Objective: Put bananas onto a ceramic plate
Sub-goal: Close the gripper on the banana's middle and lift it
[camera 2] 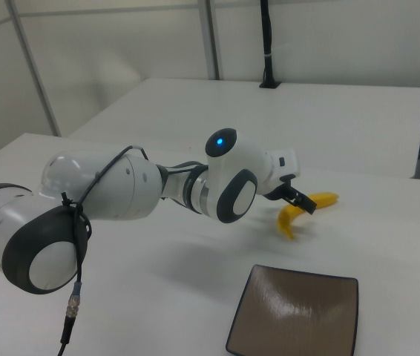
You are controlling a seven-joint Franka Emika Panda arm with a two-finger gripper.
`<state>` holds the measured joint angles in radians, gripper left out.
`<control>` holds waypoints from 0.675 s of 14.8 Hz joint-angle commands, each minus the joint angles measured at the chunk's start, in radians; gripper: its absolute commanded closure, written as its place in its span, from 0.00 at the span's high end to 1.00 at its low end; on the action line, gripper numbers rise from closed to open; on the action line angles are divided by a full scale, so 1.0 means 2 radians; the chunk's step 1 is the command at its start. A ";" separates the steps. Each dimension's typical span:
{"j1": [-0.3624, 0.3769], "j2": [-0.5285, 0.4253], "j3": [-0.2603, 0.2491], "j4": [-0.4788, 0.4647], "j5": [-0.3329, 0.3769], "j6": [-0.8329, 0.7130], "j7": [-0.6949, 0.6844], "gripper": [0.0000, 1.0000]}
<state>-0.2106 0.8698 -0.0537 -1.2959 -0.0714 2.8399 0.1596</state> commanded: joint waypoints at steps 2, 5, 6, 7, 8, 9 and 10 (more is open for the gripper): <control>0.003 0.010 -0.001 0.008 -0.003 0.010 0.014 0.94; 0.003 0.010 -0.001 0.004 -0.003 0.010 0.013 0.81; 0.003 0.010 -0.001 0.004 -0.006 0.009 0.013 0.78; 0.004 0.010 -0.001 -0.003 -0.007 0.009 0.014 0.70; 0.003 0.010 -0.001 -0.003 -0.006 0.009 0.014 0.62; 0.003 0.010 -0.001 -0.003 -0.006 0.009 0.013 0.54; 0.003 0.010 -0.001 -0.004 -0.007 0.009 0.011 0.47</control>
<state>-0.2072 0.8879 -0.0536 -1.2970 -0.0715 2.8432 0.1669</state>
